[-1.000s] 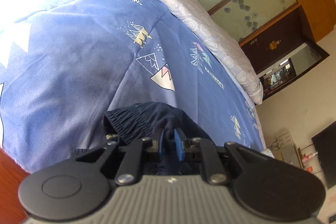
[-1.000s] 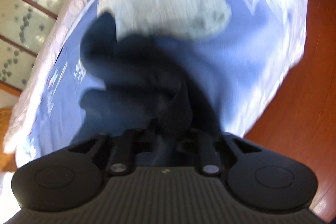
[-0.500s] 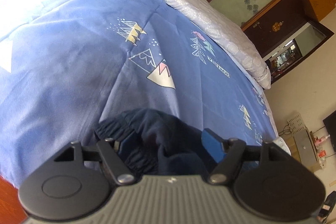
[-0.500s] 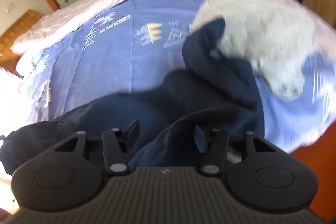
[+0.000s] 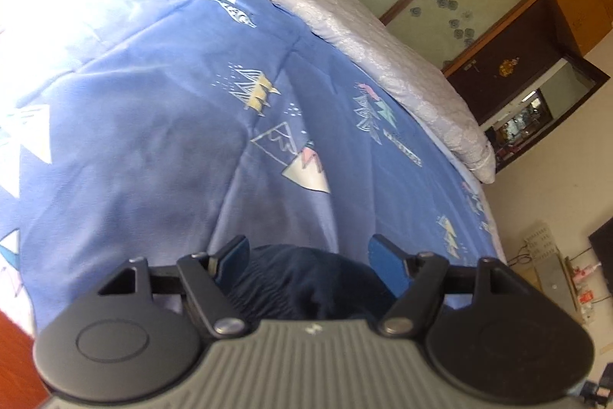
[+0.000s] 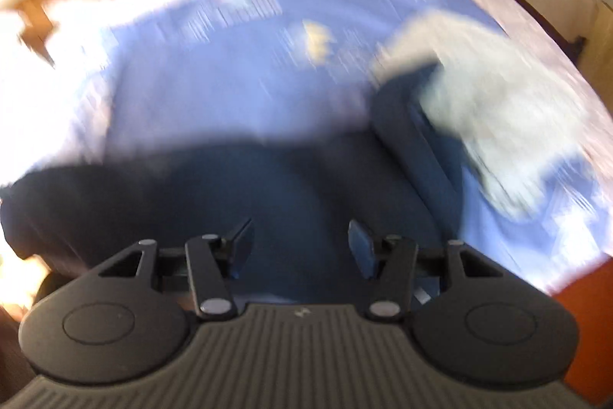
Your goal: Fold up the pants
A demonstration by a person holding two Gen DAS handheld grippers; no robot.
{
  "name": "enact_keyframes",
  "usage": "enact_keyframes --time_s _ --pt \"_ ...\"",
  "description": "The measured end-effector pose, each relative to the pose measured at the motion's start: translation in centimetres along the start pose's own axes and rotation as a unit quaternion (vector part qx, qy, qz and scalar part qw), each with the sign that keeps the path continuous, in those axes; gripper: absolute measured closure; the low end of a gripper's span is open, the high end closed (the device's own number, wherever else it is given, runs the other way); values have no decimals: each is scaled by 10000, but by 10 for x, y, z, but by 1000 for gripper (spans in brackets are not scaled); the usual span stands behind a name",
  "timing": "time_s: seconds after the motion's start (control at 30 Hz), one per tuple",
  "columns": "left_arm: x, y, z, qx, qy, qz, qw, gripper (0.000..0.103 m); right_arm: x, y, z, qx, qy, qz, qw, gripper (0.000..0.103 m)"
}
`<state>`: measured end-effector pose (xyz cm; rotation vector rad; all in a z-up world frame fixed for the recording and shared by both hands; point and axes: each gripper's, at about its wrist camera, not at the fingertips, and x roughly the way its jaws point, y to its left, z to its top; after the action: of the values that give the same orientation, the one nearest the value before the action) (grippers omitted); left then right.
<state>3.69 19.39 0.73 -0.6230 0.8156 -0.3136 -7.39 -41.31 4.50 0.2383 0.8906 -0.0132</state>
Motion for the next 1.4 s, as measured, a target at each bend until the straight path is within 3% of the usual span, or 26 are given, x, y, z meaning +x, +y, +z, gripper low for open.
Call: enact_keyframes --time_s 0.1,0.2,0.23,0.27,0.37,0.4,0.47,0.53,0.6,0.8,0.93,1.1,1.13,1.17,1.2,1.23,1.27,1.3,1.33,1.4 --pt "20 -10 1 297 195 82 9993 23 24 12 25 -163 -481 -153 9986 40" --pt "42 -11 -3 388 536 271 9974 27 73 17 41 -569 -424 -581 9958 38" --pt "47 -12 -5 436 600 377 9965 34 92 15 46 -645 -308 -746 9946 38" --pt "51 -13 -9 536 658 484 9952 52 109 13 50 -706 -170 -925 9931 38" --pt "57 -16 -19 886 758 713 9906 90 152 -4 48 -828 312 -1301 9875 40" --pt "57 -17 -21 933 752 688 9904 93 165 -8 45 -899 472 -1458 9841 43" --pt "49 -21 -24 1061 633 736 9896 96 183 -12 36 -1075 910 -1560 9777 60" --pt "37 -30 -23 1223 472 771 9884 96 175 -15 29 -1172 881 -1349 9800 93" --pt "26 -37 -17 1290 301 733 9885 97 161 -12 29 -1156 707 -1294 9823 94" --pt "3 -61 11 1368 -427 594 9879 98 98 8 50 -1025 -537 -1069 9875 94" --pt "2 -67 46 1310 -1038 742 9831 99 86 36 82 -1327 -1378 -1215 9740 95" --pt "21 -66 101 1063 -1597 894 9773 98 102 72 157 -1204 -2374 -1174 9567 95" --pt "35 -66 113 1035 -1634 974 9763 95 114 80 174 -1122 -2455 -1181 9556 94" --pt "54 -64 123 1026 -1622 1113 9751 86 131 88 191 -976 -2461 -1199 9568 90" --pt "76 -61 131 1065 -1570 1376 9722 76 152 95 206 -798 -2398 -1197 9601 82" --pt "94 -57 136 1086 -1501 1778 9665 59 173 101 219 -658 -2318 -1248 9625 72" --pt "109 -49 137 1052 -1389 2190 9601 65 195 107 222 -551 -2202 -1416 9635 50" --pt "116 -42 136 972 -1241 2392 9581 66 209 110 221 -408 -2080 -1579 9644 51" --pt "115 -32 129 841 -1137 2280 9633 66 217 112 213 -265 -1955 -1541 9682 51" --pt "100 -12 110 657 -1115 1791 9753 64 215 114 185 -135 -1826 -859 9793 52"
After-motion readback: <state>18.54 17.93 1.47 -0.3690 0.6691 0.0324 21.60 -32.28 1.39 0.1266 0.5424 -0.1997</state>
